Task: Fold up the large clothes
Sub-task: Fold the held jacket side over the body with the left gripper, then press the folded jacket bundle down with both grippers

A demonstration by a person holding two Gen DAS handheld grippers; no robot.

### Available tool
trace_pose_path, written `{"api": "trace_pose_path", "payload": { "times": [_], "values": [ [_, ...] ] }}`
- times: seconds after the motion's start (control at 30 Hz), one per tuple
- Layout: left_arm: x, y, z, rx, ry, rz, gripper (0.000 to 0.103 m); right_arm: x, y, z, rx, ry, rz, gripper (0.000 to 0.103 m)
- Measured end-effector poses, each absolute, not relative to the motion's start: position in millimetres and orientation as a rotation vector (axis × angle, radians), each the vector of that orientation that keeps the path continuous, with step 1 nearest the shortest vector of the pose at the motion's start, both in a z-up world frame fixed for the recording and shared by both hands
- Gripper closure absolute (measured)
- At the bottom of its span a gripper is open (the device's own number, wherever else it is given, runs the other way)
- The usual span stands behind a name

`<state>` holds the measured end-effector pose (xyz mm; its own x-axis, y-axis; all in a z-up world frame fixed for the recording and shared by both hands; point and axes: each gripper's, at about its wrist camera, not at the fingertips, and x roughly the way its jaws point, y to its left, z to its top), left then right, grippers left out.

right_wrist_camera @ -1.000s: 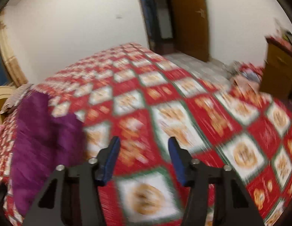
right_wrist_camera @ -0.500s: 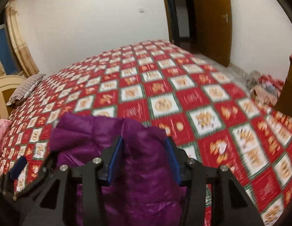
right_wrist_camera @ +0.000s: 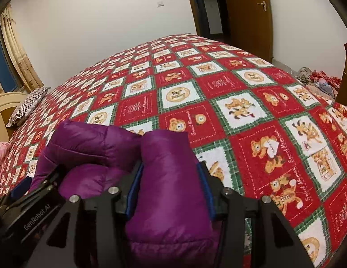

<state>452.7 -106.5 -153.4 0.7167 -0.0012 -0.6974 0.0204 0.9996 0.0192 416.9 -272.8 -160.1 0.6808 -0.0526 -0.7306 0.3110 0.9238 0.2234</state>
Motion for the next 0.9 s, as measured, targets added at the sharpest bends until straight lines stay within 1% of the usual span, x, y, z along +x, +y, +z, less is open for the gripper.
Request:
{"api": "trace_pose_path", "payload": {
  "times": [0.9],
  "values": [
    [453.8,-119.8,-167.2,0.102,0.774,0.016,0.004,422.8,-273.2,-181.7,0.345,0.835,-0.213,0.048]
  ]
}}
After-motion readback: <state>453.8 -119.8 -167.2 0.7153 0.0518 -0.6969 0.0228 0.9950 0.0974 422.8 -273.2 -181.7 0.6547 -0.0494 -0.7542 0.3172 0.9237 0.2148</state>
